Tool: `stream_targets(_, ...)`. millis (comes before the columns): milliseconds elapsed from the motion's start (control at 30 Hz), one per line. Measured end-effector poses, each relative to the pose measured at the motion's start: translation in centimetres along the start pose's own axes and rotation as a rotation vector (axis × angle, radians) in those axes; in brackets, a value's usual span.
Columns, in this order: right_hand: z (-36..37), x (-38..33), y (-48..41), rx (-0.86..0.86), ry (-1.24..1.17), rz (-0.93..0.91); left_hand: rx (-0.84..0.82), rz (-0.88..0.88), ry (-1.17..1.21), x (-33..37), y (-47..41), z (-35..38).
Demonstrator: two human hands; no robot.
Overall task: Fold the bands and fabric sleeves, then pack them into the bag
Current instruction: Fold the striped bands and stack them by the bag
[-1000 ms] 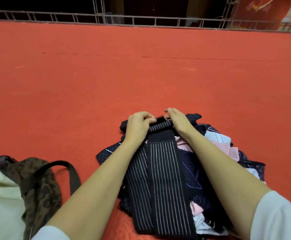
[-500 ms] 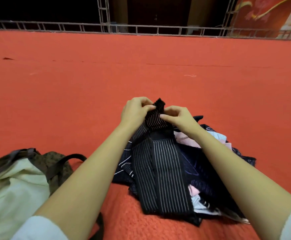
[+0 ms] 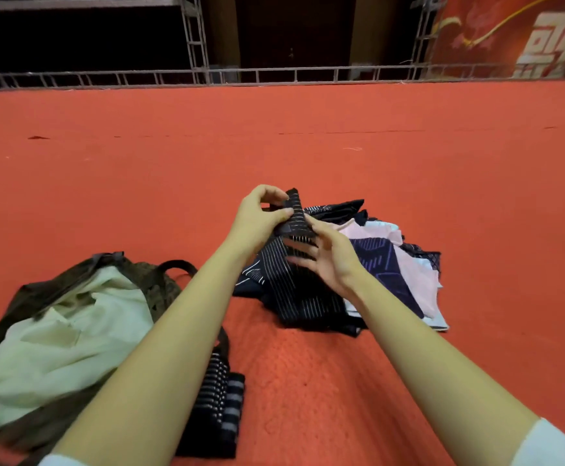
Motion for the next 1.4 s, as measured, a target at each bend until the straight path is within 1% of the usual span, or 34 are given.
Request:
stream_targets(100, 0.7, 0.6, 2.0, 0.032, -0.299, -0.102, -0.018, 0.048, 0.005, 1.0, 3.2, -1.2)
stream_targets(167, 0.8, 0.6, 3.4, 0.107, -0.359, -0.191, 0.01, 0.063, -0.008, 1.1, 5.1, -2.2)
stream_targets(200, 0.6, 0.4, 4.2, 0.173, -0.304, -0.264, 0.024, 0.069, 0.001, 1.1, 6.0, -2.7)
stream_targets(233, 0.5, -0.1, 5.3, 0.245, -0.186, -0.361, 0.03, 0.075, 0.015, 1.1, 6.8, -2.9)
stream_targets(267, 0.4, -0.6, 6.6, 0.311, -0.011, -0.466, 0.028, 0.077, 0.033, 1.0, 7.5, -3.0)
stream_targets(333, 1.0, -0.8, 8.8, 0.341, 0.325, -0.623, 0.016, 0.078, 0.061, 0.9, 8.8, -2.9)
stream_targets(367, 0.9, -0.6, 9.7, 0.343, 0.399, -0.651, 0.011, 0.081, 0.068, 0.9, 9.4, -2.7)
stream_targets(500, -3.9, -0.3, 12.8, 0.544, 0.358, -0.646, -0.016, 0.1, 0.081, 0.4, 11.2, -2.2)
stream_targets(600, -7.6, 0.2, 15.1, 0.612, 0.429, -0.624, -0.055, 0.084, 0.064, -0.4, 12.6, -1.2)
stream_targets(733, -11.8, 0.8, 18.7, 0.705, 0.492, -0.663, -0.099, 0.066, 0.031, -1.8, 14.3, 1.3)
stream_targets(867, -15.7, 1.3, 21.2, 0.778, 0.521, -0.609, -0.049, 0.031, 0.001, -3.8, 15.6, 3.5)
stream_targets(1033, -20.1, 0.8, 24.6, 0.927, 0.567, -0.593, 0.098, -0.127, 0.087, -6.9, 17.2, 5.5)
stream_targets(1167, -23.5, 1.0, 26.1, 0.998, 0.6, -0.555, 0.083, -0.245, 0.072, -9.7, 18.4, 6.4)
stream_targets(1267, -24.6, 1.1, 26.3, 1.024, 0.609, -0.523, 0.104, -0.252, 0.062, -10.7, 18.9, 6.2)
stream_targets(1400, -24.4, 0.7, 26.1, 1.036, 0.649, -0.517, 0.124, -0.252, 0.068, -11.0, 18.9, 6.0)
Point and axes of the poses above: each hand's wrist, its own y-axis away from the middle knuckle, its own z-axis out of the palm, x = y × z, the point moved 6 cm from there along -y, towards the middle knuckle, and after that the axes turned 5 degrees about z, right-handed, at the moved point
